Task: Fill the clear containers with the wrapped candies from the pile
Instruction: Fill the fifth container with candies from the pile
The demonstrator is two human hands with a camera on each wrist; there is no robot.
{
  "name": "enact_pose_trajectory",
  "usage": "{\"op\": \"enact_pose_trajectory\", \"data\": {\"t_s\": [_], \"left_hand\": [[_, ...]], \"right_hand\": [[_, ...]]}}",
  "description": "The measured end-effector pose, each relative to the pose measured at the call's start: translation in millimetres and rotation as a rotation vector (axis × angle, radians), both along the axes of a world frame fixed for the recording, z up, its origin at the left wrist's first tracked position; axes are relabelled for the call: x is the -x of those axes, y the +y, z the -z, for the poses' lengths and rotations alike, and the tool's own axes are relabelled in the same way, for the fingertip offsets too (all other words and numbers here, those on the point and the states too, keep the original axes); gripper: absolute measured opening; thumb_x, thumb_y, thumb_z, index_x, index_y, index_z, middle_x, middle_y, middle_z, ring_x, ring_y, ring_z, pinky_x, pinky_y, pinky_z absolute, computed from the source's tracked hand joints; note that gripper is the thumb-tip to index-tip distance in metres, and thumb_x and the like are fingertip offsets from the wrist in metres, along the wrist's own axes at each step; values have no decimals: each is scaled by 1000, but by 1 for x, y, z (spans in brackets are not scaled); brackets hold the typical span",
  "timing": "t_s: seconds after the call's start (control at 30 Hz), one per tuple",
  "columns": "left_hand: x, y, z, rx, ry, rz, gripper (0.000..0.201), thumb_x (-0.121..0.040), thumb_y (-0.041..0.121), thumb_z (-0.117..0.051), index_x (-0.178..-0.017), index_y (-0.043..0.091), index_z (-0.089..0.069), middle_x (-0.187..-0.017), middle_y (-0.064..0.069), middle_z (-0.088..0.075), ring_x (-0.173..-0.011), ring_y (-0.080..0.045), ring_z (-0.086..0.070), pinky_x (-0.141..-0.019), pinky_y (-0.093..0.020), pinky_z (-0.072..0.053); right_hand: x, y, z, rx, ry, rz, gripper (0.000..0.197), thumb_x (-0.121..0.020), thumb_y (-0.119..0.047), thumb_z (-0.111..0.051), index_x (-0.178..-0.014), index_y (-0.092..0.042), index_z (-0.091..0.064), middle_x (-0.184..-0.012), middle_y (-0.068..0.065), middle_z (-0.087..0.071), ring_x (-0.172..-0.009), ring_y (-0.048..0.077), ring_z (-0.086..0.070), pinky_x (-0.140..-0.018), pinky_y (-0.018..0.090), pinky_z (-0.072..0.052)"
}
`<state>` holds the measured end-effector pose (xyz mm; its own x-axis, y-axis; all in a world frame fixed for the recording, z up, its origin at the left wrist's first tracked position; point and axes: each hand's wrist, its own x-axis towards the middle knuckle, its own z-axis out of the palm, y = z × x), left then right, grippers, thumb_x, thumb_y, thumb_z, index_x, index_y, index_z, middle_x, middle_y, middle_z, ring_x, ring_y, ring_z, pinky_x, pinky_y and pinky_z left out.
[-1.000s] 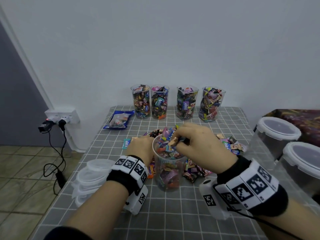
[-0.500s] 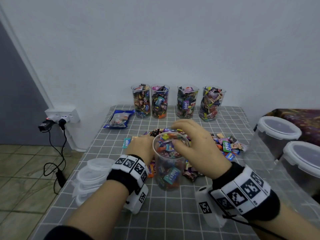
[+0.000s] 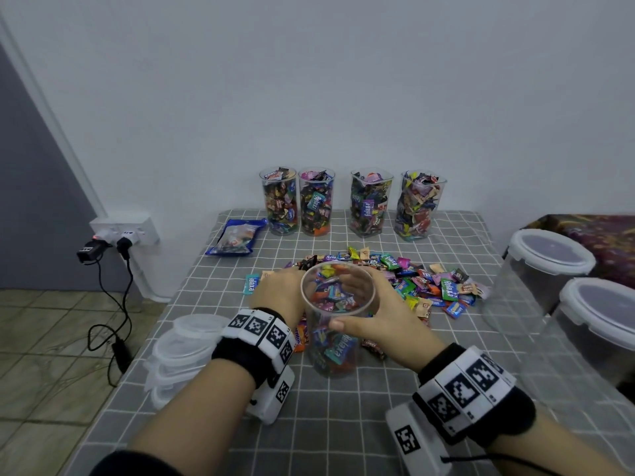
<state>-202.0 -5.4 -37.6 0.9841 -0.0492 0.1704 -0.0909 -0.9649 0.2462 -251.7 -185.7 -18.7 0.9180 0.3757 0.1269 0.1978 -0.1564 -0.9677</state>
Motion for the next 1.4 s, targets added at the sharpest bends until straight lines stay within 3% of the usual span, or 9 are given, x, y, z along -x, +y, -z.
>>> {"op": "enact_pose_trajectory", "data": {"t_s": [0.27,0.37,0.43,0.63,0.77,0.9,1.1,1.27,1.4], "left_hand": [[24,11,-21,368,-186,-42,23,-92,30,-57,-109,21,-70,-99,4,-71,-87,-11,-62,-80,-27,-49],[32,14,-42,460,-267,14,19,-89,23,-62,-105,18,-72,-78,15,-65,-68,6,-55,-67,-2,-38],[38,14,-59,489,-335,73,16,-87,20,-64,-100,17,-74,-68,22,-56,-64,11,-53,-61,1,-35],[54,6,-96,239,-213,313,13,-84,24,-66,-94,23,-75,-62,21,-57,-62,7,-54,-60,-5,-37],[59,-9,-99,-69,-98,370,21,-85,25,-58,-100,25,-73,-89,10,-71,-81,-7,-62,-77,-29,-50],[58,-13,-101,-142,-67,369,25,-87,29,-55,-107,31,-70,-99,11,-70,-88,-9,-62,-80,-32,-49],[57,-14,-101,-7,-41,401,25,-86,33,-61,-110,32,-69,-112,11,-68,-102,-8,-60,-89,-34,-47],[55,-19,-95,269,-61,458,21,-83,25,-68,-104,28,-72,-106,8,-70,-93,-4,-62,-86,-33,-48],[48,-16,-84,440,-121,416,21,-82,35,-65,-101,30,-72,-98,9,-71,-90,-3,-64,-84,-37,-52]], "right_hand": [[-2,-4,5,23,-1,2,82,-61,-30,-85,-130,-25,-40,-129,-8,-51,-120,-1,-49,-102,20,-40],[-3,-5,6,29,1,4,85,-60,-34,-85,-131,-25,-39,-129,-10,-50,-121,0,-48,-104,25,-39],[-2,-4,6,27,-4,7,85,-59,-36,-83,-130,-26,-39,-129,-11,-50,-120,0,-49,-106,27,-39],[-1,-4,6,27,-11,3,85,-61,-34,-80,-134,-25,-39,-128,-13,-50,-118,-5,-49,-101,19,-40],[0,-3,8,32,-13,9,86,-61,-35,-79,-134,-27,-34,-131,-12,-48,-121,-2,-47,-102,21,-39],[-1,-4,9,30,-15,9,90,-62,-37,-81,-137,-24,-33,-133,-11,-48,-123,-1,-46,-104,23,-39],[-1,-4,10,6,-45,8,81,-60,-36,-81,-129,-28,-41,-127,-12,-55,-118,-2,-51,-99,21,-43],[-2,-4,11,-11,-66,23,84,-58,-40,-79,-131,-24,-41,-125,-9,-56,-118,3,-53,-100,29,-44],[-2,-4,11,5,-64,18,78,-63,-35,-81,-129,-30,-40,-126,-14,-53,-117,-4,-51,-97,17,-43]]}}
